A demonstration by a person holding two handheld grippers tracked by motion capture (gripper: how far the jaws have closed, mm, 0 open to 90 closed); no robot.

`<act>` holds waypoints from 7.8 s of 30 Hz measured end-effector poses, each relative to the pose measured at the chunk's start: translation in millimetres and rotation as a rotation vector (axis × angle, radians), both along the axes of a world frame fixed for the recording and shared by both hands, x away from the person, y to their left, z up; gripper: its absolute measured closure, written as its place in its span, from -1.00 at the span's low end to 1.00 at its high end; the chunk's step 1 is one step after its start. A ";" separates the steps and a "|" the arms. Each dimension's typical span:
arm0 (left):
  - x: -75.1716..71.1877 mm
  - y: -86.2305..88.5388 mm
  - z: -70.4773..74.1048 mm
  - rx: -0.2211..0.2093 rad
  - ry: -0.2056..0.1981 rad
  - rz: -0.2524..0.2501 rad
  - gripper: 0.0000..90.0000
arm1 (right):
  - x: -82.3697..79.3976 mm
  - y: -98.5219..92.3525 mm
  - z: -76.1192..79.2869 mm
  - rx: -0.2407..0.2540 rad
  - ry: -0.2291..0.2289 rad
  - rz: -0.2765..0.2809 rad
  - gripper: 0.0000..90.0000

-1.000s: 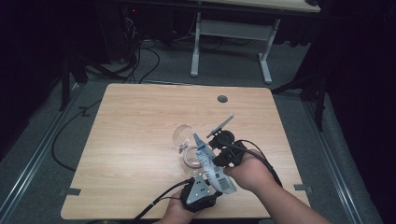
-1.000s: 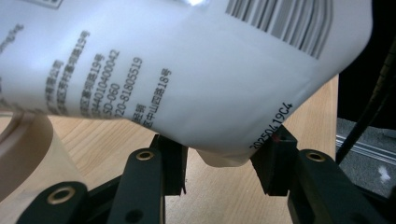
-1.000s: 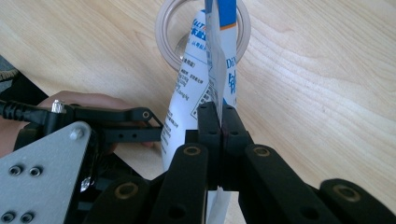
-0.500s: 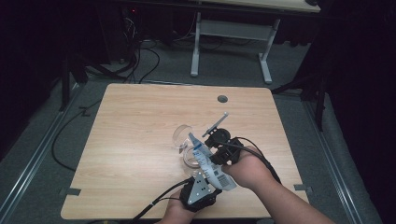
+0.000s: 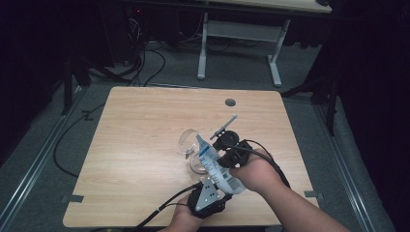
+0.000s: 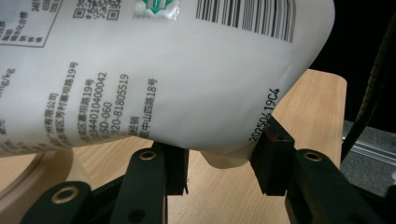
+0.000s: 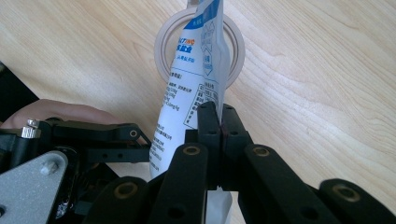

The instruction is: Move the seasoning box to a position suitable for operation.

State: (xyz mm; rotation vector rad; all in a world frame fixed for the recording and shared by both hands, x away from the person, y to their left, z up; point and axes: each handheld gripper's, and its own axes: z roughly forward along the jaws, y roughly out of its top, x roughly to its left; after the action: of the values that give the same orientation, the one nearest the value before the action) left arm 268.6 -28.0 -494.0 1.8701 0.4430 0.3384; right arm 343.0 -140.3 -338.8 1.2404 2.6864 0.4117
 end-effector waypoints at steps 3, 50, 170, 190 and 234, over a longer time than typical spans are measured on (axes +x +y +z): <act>0.6 -0.4 -0.2 -0.002 0.002 -0.003 0.37 | 0.3 0.0 -0.7 0.001 -0.002 0.005 1.00; 8.4 -1.9 5.1 -0.037 0.027 -0.054 0.38 | 3.2 2.4 3.5 -0.004 -0.013 0.001 1.00; 12.0 3.0 13.5 -0.086 0.030 -0.071 0.37 | 8.3 16.4 10.0 -0.023 -0.028 0.044 1.00; 12.0 1.8 14.3 -0.088 0.028 -0.072 0.35 | 10.0 15.3 10.0 -0.025 -0.033 0.054 1.00; 12.8 0.1 16.8 -0.099 0.031 -0.081 0.35 | 10.0 14.6 10.6 -0.019 -0.035 0.049 1.00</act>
State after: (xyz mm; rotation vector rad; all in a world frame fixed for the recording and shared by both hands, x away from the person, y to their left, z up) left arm 281.5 -27.9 -477.2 1.7930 0.3967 0.2288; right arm 353.0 -125.7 -328.1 1.1539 2.6893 0.4097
